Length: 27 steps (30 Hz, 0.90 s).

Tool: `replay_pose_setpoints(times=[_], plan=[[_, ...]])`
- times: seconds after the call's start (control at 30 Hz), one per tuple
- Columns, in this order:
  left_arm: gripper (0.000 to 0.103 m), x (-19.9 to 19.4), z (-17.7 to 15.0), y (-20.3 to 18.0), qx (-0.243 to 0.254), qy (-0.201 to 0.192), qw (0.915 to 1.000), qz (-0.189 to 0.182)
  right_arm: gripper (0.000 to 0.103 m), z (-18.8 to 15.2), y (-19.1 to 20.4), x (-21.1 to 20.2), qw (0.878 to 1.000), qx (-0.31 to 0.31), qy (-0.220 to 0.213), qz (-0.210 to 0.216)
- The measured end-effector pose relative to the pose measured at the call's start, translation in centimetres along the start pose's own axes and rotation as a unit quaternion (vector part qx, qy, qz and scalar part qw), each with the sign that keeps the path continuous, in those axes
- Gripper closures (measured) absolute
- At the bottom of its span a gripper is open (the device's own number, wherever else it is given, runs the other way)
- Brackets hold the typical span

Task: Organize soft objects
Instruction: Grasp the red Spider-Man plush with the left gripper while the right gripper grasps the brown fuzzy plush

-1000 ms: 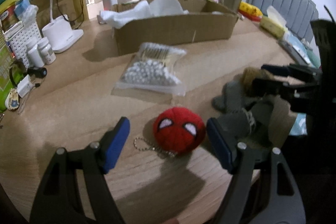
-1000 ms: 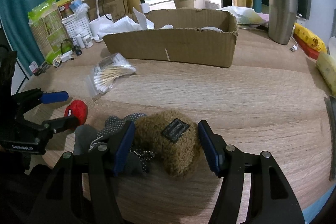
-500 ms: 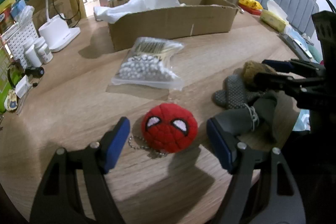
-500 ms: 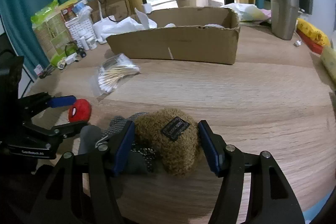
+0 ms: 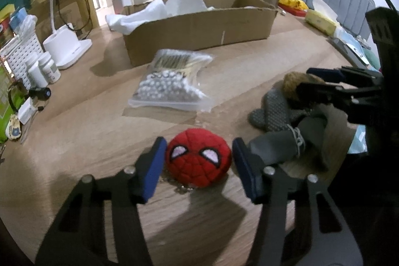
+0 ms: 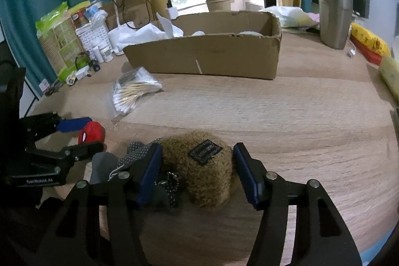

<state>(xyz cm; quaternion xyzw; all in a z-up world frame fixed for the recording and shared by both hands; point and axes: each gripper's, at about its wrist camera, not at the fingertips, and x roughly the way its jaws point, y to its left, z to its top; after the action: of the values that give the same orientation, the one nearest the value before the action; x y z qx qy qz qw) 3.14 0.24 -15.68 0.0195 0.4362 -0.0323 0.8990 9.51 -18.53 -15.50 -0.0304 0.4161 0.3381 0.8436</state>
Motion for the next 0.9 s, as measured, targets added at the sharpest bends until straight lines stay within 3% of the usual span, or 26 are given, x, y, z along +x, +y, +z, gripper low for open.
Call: replay_pose_setpoints(times=[0.23,0.53,0.9], plan=[[0.052,-0.5,0.2,0.0,-0.002,-0.013,0.9999,-0.011,0.037,-0.2,-0.2,0.4,1.0,0.01,0.004,0.015],[0.053,-0.5,1.0,0.8,-0.038,-0.021,0.9986,-0.031,0.057,0.0,0.1,-0.7,1.0,0.0,-0.025,0.014],[0.053,-1.0,2.1,0.4,-0.042,-0.04,0.9969,-0.053,0.068,1.2,0.1,-2.4,0.997,-0.012,-0.065,0.029]])
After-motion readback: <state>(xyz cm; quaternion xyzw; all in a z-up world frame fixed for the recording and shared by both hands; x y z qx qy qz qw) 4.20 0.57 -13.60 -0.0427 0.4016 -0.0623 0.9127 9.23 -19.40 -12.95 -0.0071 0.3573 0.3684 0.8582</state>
